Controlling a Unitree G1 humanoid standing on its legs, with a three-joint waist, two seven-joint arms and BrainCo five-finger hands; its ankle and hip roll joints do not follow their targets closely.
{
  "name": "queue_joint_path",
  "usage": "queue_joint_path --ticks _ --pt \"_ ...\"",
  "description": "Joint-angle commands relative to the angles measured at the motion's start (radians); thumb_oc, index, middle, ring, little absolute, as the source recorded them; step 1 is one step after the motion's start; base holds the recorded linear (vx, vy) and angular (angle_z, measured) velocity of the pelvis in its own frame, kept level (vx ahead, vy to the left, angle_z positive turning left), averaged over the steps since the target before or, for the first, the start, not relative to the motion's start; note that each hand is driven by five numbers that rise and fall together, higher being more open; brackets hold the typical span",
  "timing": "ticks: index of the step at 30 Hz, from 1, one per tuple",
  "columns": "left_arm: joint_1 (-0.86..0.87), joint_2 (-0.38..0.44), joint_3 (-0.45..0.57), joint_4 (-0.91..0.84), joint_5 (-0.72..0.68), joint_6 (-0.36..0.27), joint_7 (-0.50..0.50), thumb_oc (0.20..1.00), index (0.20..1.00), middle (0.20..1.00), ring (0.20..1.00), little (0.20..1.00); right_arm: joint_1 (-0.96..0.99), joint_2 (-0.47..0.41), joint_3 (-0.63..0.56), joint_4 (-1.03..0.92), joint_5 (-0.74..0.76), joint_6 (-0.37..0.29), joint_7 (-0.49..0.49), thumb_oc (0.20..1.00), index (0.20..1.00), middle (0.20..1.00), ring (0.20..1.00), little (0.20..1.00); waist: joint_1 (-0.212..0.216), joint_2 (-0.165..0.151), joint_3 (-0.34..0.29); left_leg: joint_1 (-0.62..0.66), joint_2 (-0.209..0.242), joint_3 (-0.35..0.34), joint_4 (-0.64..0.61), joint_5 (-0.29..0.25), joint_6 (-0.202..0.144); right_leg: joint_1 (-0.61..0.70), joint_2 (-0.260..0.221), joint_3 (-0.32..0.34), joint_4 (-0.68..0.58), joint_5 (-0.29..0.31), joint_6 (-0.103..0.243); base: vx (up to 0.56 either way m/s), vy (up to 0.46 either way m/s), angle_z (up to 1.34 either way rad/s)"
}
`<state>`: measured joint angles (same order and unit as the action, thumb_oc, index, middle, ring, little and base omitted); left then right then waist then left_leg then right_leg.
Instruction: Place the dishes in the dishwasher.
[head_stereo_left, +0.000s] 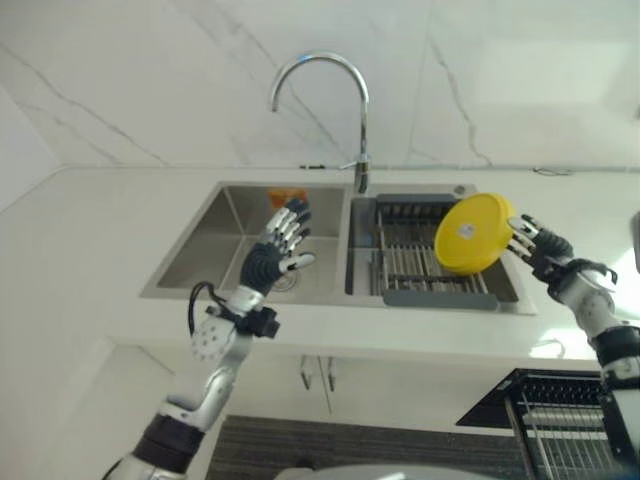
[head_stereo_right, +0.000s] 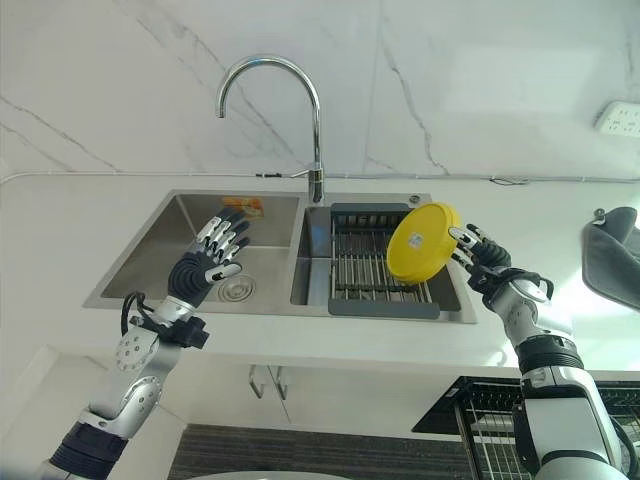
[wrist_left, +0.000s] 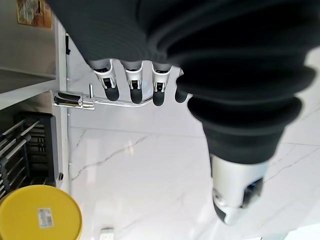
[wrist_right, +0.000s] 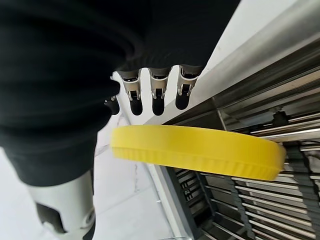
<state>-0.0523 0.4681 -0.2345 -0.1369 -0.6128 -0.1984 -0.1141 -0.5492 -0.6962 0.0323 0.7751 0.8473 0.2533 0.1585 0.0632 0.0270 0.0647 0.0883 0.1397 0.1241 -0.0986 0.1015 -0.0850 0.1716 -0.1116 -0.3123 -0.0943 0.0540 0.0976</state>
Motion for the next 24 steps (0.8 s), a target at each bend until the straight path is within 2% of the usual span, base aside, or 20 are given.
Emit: queue_joint_path --ticks 1,24 --pt "-0.115 0.035 -0.014 -0.014 -0.044 -0.053 0.015 1.000 1.000 1.000 1.000 1.000 -0.170 -0.062 0.038 0.037 0.042 -0.024 0.023 1.000 1.000 1.000 1.000 1.000 0.044 -0.041 0.011 0.061 0.051 0.016 0.011 -0.135 -0.044 0.011 -0.044 -0.027 0.007 -0.092 0.025 -0.02 0.009 0.05" --pt "-0.131 0.039 -0.022 -0.009 -0.049 -0.047 0.035 1.000 1.000 1.000 1.000 1.000 -0.213 -0.058 0.074 0.080 0.007 0.002 0.044 1.000 1.000 1.000 1.000 1.000 0.053 -0.042 0.015 0.059 0.043 0.007 0.011 -0.134 -0.043 0.016 -0.041 -0.037 0.007 -0.098 0.022 0.00 0.000 0.00"
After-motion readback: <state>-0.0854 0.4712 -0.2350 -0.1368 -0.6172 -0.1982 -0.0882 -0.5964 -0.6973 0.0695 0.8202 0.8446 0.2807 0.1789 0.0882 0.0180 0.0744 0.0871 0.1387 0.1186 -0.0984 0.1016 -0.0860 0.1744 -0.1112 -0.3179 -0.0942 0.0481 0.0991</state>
